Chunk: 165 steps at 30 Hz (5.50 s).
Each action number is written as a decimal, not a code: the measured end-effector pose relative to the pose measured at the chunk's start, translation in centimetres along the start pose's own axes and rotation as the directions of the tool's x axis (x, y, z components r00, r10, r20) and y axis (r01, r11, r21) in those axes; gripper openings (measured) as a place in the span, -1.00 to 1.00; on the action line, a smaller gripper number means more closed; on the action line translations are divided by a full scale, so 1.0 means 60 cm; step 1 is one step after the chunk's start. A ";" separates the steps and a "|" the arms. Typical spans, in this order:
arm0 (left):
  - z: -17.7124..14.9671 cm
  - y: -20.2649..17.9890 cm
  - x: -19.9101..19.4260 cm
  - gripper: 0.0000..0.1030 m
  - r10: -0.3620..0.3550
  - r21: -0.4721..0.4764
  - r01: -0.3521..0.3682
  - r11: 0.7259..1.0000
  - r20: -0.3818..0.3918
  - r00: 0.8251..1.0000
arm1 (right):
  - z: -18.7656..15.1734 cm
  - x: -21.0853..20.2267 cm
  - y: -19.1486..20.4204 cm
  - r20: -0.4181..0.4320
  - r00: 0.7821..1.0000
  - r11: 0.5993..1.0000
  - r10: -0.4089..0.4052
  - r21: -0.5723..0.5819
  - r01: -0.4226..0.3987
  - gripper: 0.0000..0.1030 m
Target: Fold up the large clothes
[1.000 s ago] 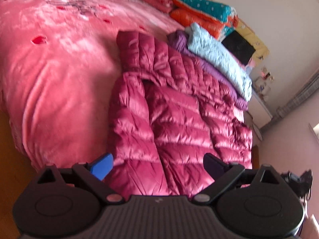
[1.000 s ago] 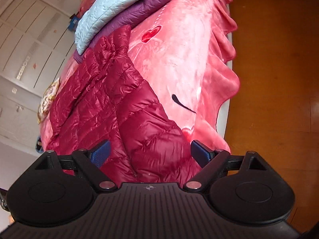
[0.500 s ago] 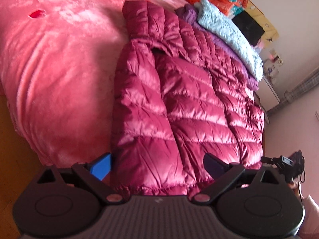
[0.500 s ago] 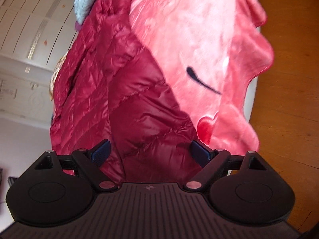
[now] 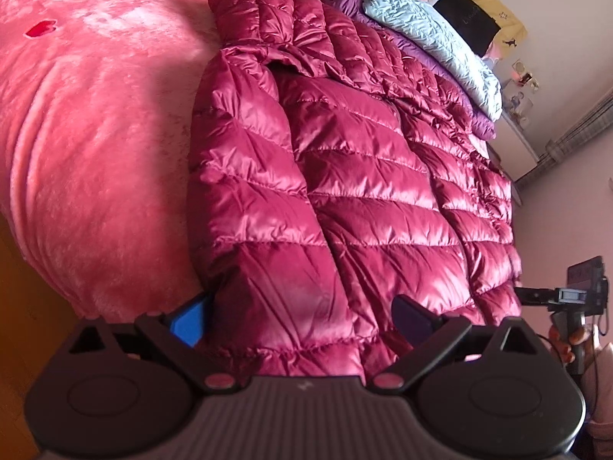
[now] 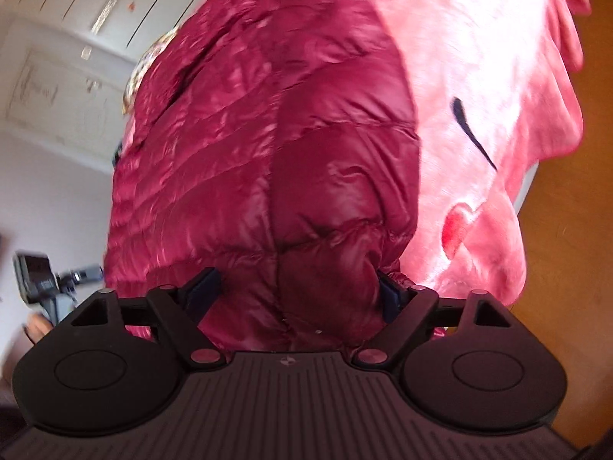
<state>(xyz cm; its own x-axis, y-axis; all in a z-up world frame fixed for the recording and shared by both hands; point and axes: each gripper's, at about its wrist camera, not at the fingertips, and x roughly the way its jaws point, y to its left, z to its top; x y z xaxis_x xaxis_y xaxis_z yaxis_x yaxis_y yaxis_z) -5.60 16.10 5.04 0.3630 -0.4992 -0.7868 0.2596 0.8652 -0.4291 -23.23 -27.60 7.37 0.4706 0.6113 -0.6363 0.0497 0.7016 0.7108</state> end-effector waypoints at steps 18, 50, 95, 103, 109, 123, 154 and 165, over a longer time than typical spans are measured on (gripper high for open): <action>-0.028 -0.047 0.022 0.59 0.191 0.176 -0.187 0.967 -0.006 0.982 | -0.005 0.006 0.050 0.053 0.990 0.982 -0.128 -0.132 0.134 0.16; 0.083 -0.113 0.013 -0.62 0.056 0.203 -0.086 0.975 0.147 0.987 | 0.116 -0.019 0.151 0.310 0.949 0.997 0.047 -0.066 -0.028 -0.32; 0.184 0.029 -0.028 0.64 0.161 0.090 -0.211 0.973 0.385 0.909 | 0.273 -0.024 -0.005 0.786 0.594 0.930 -0.172 0.327 -0.164 1.00; 0.246 -0.001 0.007 0.69 0.148 0.111 -0.208 0.972 0.399 0.905 | 0.280 -0.002 0.001 0.749 0.630 0.979 -0.205 0.162 0.126 1.00; 0.291 -0.002 0.039 0.69 0.158 0.108 -0.219 0.970 0.407 0.899 | 0.321 0.026 0.011 0.716 0.666 0.967 -0.208 0.047 0.251 1.00; 0.339 0.017 0.096 0.00 0.172 0.071 -0.216 0.974 0.387 0.906 | 0.377 0.097 0.026 0.660 0.705 0.935 -0.261 -0.008 0.354 -0.12; 0.409 0.029 0.173 0.04 0.390 -0.095 -0.399 0.912 0.498 0.775 | 0.432 0.131 0.044 0.792 0.456 0.844 -0.406 0.132 0.520 -0.41; 0.338 -0.063 0.042 0.54 0.288 -0.016 -0.399 0.917 0.719 0.633 | 0.427 0.092 0.102 0.845 0.449 0.877 -0.291 0.047 0.479 0.75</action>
<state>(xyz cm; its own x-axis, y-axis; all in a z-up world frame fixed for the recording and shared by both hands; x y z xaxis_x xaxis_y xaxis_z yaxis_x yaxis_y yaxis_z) 12.48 10.57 13.66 0.9475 -0.1022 -0.3029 0.0794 0.9931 -0.0867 2.25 -29.31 15.91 0.9412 -0.2389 -0.2388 0.3105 0.8904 0.3328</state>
